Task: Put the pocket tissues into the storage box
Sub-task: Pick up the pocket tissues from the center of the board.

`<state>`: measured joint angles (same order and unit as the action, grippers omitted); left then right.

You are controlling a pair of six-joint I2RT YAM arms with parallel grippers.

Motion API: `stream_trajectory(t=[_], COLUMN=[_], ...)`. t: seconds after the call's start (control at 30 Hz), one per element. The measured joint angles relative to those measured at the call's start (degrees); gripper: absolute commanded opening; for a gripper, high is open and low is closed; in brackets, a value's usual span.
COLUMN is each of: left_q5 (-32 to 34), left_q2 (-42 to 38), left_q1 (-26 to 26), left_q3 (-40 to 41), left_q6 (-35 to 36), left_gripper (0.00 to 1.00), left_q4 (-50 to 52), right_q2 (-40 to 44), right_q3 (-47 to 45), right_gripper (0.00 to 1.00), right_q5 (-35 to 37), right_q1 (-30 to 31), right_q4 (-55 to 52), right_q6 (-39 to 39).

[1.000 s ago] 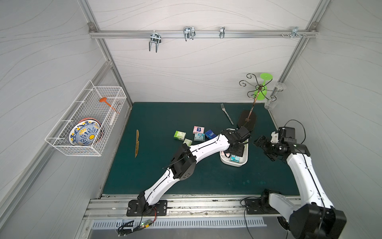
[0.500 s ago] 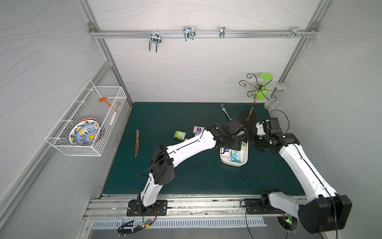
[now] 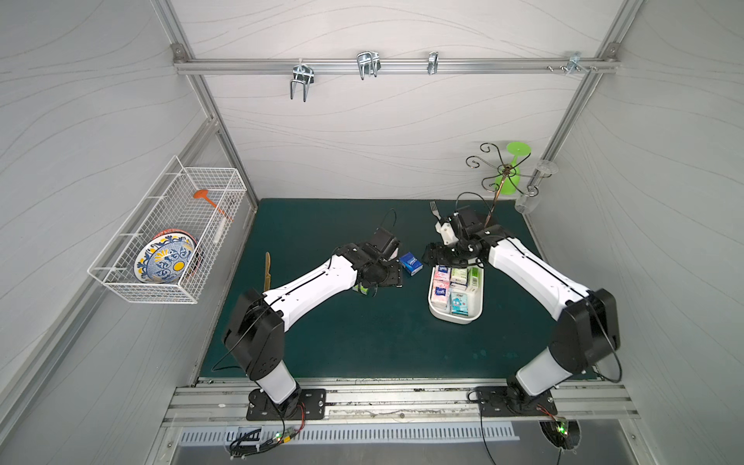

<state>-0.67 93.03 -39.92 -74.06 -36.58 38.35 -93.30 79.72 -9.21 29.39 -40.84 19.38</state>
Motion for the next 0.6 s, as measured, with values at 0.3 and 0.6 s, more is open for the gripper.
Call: stream_trajectory(t=[0.3,0.6], left_q5=[-0.44,-1.42], left_q2=[-2.12,-7.10], left_q1=[7.96,12.41], left_q3=[7.30,13.38], left_q6=[1.53,4.22], left_gripper=[0.73,0.74], left_q4=[-2.03,-2.38], right_q2=[-14.97,-26.71], right_q3=[12.46,20.44], right_gripper=[0.83,0.91], right_q5=[-0.63,4.09], right_q1=[2.32,4.52], right_q4=[-0.09,-3.08], right_q6=[-5.95,-11.58])
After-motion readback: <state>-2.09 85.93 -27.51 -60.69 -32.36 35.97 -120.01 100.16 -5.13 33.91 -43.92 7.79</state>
